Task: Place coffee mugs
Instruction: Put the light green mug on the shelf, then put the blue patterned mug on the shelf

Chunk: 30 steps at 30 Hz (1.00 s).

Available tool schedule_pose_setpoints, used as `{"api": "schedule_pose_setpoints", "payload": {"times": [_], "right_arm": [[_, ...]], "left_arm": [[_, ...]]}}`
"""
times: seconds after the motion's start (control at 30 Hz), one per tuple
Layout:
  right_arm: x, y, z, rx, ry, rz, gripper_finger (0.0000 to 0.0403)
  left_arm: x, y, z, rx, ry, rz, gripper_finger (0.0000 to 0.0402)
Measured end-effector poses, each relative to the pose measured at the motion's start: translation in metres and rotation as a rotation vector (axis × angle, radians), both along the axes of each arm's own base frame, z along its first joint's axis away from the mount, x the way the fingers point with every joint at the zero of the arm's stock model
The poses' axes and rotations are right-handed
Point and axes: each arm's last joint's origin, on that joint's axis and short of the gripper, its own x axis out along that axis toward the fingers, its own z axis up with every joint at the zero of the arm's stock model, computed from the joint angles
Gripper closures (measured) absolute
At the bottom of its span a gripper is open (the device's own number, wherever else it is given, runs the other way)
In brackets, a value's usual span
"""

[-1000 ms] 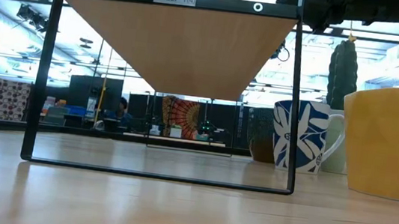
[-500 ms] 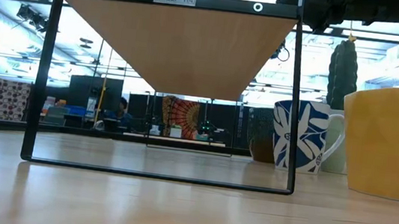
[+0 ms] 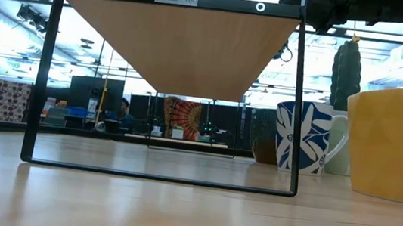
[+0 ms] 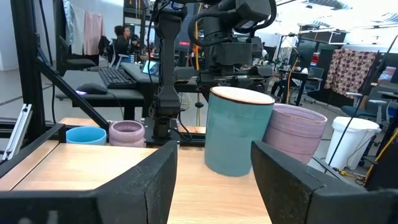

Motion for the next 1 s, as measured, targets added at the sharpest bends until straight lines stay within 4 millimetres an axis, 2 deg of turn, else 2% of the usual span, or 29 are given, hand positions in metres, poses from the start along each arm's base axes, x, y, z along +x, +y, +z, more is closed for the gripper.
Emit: {"api": "schedule_pose_setpoints", "payload": {"times": [0.4, 0.77, 1.0], "right_arm": [[0.0, 0.0, 0.0, 0.004, -0.003, 0.001, 0.0192], [0.0, 0.0, -0.001, 0.006, 0.004, 0.006, 0.0192], [0.0, 0.001, -0.001, 0.011, 0.007, 0.02, 0.0192]], "left_arm": [[-0.009, -0.002, 0.01, 0.024, -0.035, 0.024, 0.0247], [-0.017, -0.008, 0.021, 0.028, -0.106, 0.038, 0.0181], [-0.032, -0.014, 0.035, 0.028, -0.168, 0.063, 0.0173]]}}
